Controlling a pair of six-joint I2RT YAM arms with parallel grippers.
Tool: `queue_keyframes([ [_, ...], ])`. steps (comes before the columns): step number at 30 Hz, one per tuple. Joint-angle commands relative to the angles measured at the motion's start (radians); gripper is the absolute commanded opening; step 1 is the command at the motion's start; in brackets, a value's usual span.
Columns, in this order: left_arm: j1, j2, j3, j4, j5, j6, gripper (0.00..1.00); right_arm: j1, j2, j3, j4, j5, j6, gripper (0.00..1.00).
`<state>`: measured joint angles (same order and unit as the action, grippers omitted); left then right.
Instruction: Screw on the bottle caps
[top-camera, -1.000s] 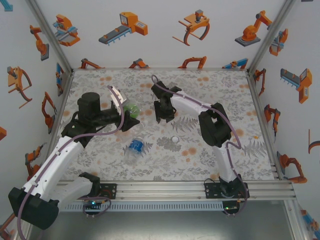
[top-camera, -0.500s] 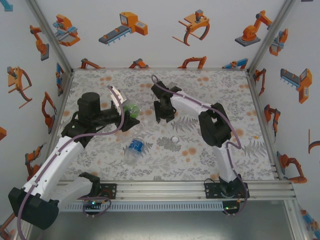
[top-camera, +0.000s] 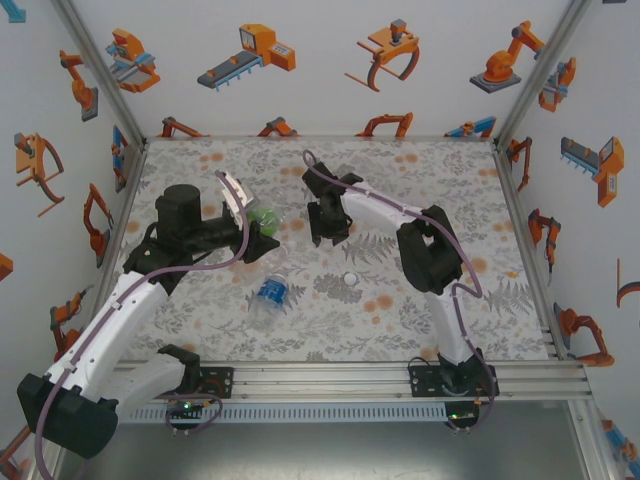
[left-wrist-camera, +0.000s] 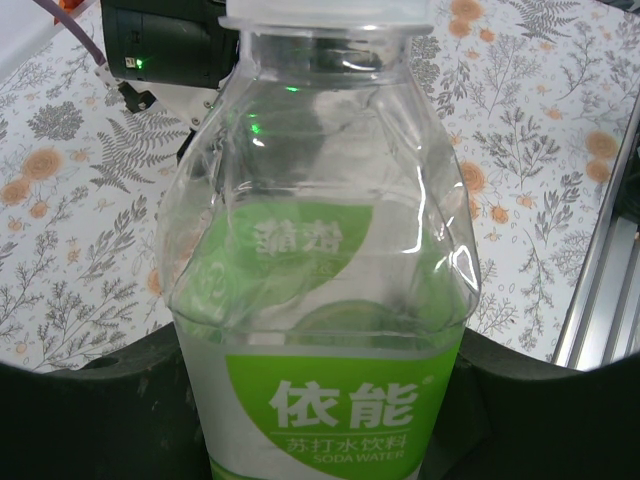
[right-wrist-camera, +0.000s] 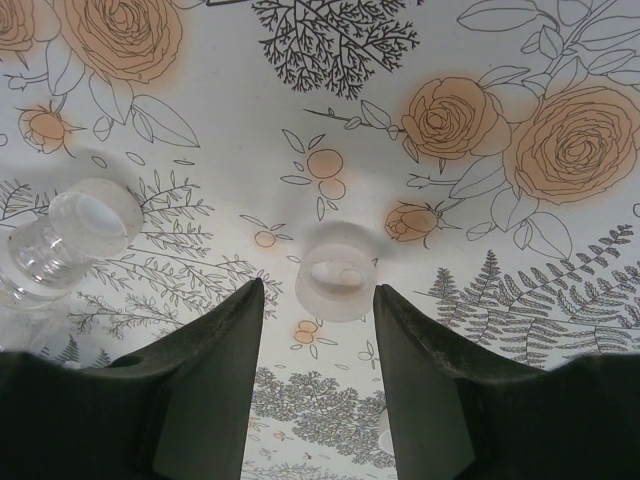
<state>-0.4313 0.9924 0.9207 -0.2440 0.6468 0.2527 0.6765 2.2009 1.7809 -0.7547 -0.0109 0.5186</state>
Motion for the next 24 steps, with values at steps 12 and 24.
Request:
queue_keyframes([
  [12,-0.002,0.004,0.018,0.003,0.013,0.015,0.0,0.006,0.036,-0.035,0.007,-0.008,-0.003,0.47],
  [24,-0.002,0.003,0.017,0.002,0.012,0.013,0.0,0.0,0.034,-0.074,0.046,-0.033,0.029,0.29],
])
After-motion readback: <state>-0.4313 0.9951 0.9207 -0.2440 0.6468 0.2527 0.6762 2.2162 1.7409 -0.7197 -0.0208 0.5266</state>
